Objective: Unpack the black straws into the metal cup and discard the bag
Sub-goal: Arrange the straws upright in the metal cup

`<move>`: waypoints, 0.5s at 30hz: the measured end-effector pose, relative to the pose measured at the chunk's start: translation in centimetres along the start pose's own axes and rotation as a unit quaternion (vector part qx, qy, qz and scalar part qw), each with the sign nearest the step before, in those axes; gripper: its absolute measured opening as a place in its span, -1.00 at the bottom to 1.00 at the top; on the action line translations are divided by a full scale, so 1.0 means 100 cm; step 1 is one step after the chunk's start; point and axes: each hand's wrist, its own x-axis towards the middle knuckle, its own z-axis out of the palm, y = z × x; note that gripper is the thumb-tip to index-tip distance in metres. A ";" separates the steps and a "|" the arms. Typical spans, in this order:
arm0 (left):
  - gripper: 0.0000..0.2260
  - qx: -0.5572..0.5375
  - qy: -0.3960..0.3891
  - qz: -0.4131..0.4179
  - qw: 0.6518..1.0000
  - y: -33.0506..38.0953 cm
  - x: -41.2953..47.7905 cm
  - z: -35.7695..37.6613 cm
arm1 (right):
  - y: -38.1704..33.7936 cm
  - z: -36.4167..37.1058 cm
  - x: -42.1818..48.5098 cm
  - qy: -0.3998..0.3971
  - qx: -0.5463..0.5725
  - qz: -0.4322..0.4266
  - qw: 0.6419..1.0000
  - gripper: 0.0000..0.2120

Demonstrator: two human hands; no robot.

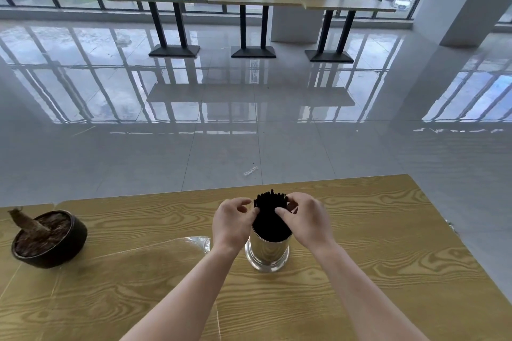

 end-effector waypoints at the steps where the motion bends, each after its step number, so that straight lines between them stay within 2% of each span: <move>1: -0.70 -0.008 0.002 0.002 1.000 0.000 0.001 0.000 | 0.000 0.000 -0.001 0.017 0.004 -0.009 1.000 -0.80; 7: -0.68 -0.035 0.000 0.023 0.999 0.006 0.006 -0.003 | -0.002 0.004 -0.002 0.053 0.002 -0.042 0.998 -0.86; 11: -0.72 -0.023 0.000 0.053 0.998 0.009 0.006 -0.003 | 0.001 0.006 -0.006 0.054 -0.007 -0.086 0.995 -0.77; 15: -0.76 0.030 -0.003 0.099 0.995 0.007 0.006 -0.001 | 0.004 0.009 -0.007 0.047 -0.011 -0.078 0.996 -0.92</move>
